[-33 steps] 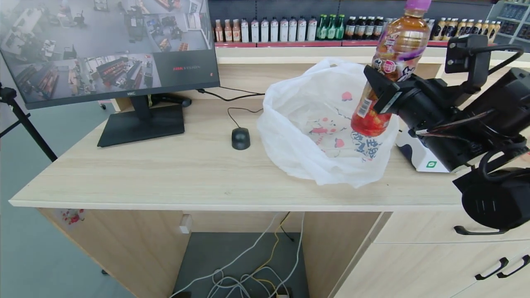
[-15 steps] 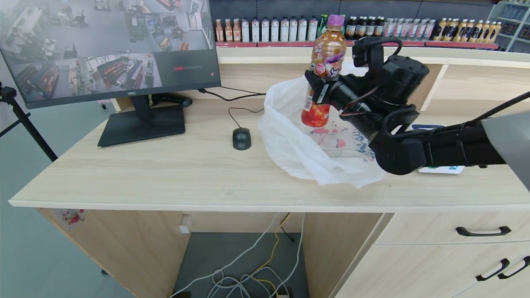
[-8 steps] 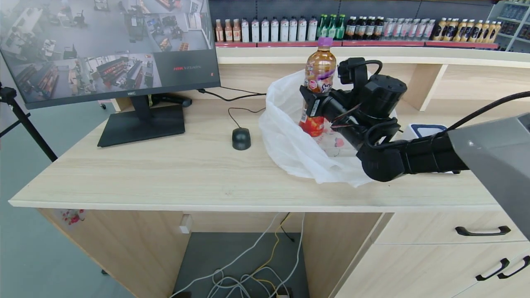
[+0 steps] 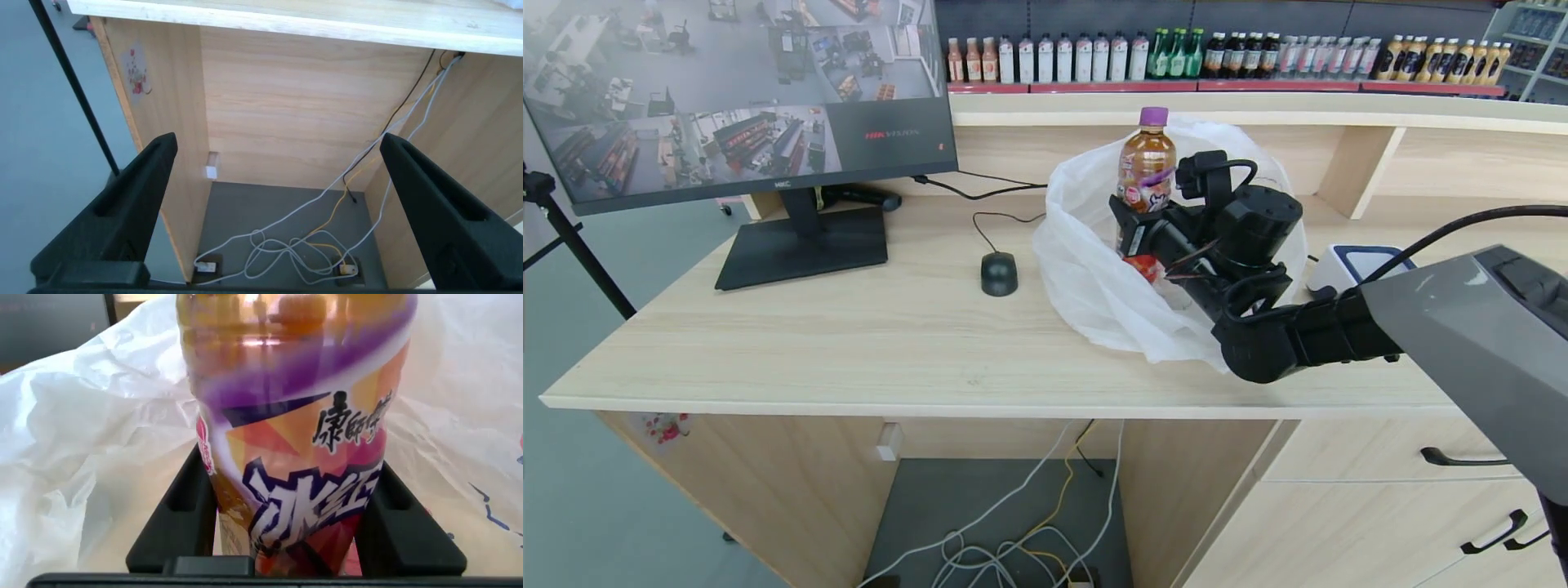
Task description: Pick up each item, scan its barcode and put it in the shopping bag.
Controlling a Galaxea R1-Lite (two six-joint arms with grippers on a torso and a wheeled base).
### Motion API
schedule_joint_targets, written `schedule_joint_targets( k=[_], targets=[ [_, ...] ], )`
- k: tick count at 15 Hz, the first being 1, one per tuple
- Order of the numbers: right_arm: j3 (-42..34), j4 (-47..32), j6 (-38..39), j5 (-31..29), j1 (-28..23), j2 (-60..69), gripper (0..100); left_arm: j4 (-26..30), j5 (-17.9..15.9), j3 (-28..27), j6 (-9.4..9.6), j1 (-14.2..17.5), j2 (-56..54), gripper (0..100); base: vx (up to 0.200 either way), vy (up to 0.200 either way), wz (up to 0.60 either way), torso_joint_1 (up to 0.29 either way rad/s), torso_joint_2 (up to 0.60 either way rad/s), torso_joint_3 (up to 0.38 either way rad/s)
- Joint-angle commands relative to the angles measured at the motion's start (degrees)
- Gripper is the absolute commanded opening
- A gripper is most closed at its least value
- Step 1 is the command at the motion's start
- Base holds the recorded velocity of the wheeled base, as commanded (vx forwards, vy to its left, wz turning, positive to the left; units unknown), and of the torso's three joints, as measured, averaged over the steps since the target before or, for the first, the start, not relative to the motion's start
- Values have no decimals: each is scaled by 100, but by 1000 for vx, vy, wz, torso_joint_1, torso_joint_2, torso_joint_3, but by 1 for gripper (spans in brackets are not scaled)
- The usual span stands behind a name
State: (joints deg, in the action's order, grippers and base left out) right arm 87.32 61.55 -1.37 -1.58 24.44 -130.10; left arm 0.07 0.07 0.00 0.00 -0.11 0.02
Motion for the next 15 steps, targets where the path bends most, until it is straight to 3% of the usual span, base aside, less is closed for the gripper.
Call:
schedule_joint_targets(
  k=[1, 8, 15],
  targets=[
    [-31, -20, 5, 0, -1, -24, 0, 1, 1, 0, 0, 2, -2, 100, 0, 0, 0, 0, 0, 0],
    [-57, 15, -154, 0, 34, -7, 0, 1, 1, 0, 0, 2, -2, 100, 0, 0, 0, 0, 0, 0],
    [-585, 243, -180, 0, 43, 99, 0, 1, 1, 0, 0, 2, -2, 100, 0, 0, 0, 0, 0, 0]
  ],
)
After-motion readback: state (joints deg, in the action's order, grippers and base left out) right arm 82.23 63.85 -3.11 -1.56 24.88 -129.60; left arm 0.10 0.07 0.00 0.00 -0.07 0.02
